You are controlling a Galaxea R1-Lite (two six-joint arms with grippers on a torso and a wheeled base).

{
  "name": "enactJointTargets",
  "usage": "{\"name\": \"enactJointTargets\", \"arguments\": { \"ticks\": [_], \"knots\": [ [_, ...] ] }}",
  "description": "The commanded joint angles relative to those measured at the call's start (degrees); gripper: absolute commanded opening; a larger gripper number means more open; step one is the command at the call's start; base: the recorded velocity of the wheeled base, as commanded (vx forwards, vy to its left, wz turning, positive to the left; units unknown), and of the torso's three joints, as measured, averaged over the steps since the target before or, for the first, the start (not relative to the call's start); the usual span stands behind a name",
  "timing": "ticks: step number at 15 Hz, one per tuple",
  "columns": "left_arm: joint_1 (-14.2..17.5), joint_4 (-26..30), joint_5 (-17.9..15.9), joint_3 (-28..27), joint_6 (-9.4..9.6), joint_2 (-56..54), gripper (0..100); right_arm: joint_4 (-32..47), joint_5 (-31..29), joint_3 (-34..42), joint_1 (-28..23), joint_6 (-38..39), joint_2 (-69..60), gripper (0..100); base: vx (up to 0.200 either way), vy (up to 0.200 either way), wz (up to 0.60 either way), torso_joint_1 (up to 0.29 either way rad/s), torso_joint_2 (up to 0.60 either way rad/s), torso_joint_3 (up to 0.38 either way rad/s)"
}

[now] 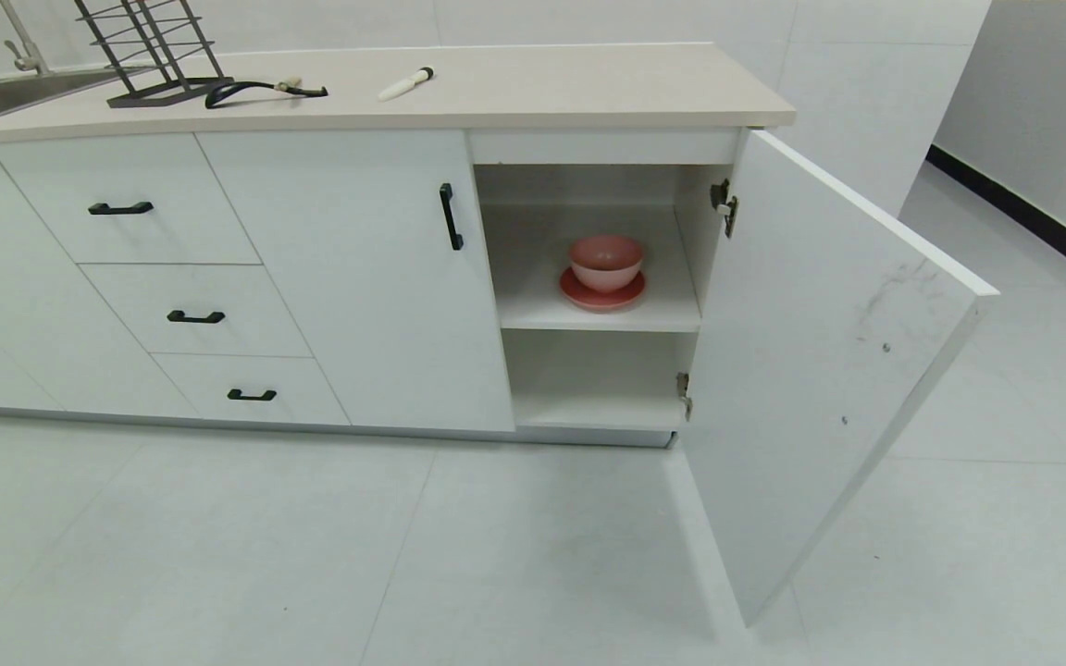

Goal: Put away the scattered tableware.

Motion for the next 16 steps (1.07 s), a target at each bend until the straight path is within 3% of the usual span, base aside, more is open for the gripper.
{"name": "enactJointTargets", "arguments": {
  "ticks": [1,2,5,13,16],
  "knots": [
    [0.0,0.0,0.0,0.0,-0.06,0.0,100,-25.5,3.4,-0.2,-1.0,-1.2,28.2,0,0.000,0.000,0.00,0.000,0.00,0.000],
    [0.0,0.0,0.0,0.0,-0.15,0.0,100,-29.8,7.4,3.3,-6.3,-1.5,34.8,0,0.000,0.000,0.00,0.000,0.00,0.000],
    [0.0,0.0,0.0,0.0,-0.15,0.0,100,-35.4,8.0,5.4,-8.9,-0.7,47.2,0,0.000,0.000,0.00,0.000,0.00,0.000],
    [0.0,0.0,0.0,0.0,-0.15,0.0,100,-39.1,9.7,-13.1,-9.2,-0.9,70.6,0,0.000,0.000,0.00,0.000,0.00,0.000],
    [0.0,0.0,0.0,0.0,-0.06,0.0,100,-42.5,15.0,-21.0,-9.1,-2.3,81.2,0,0.000,0.000,0.00,0.000,0.00,0.000]
  ]
}}
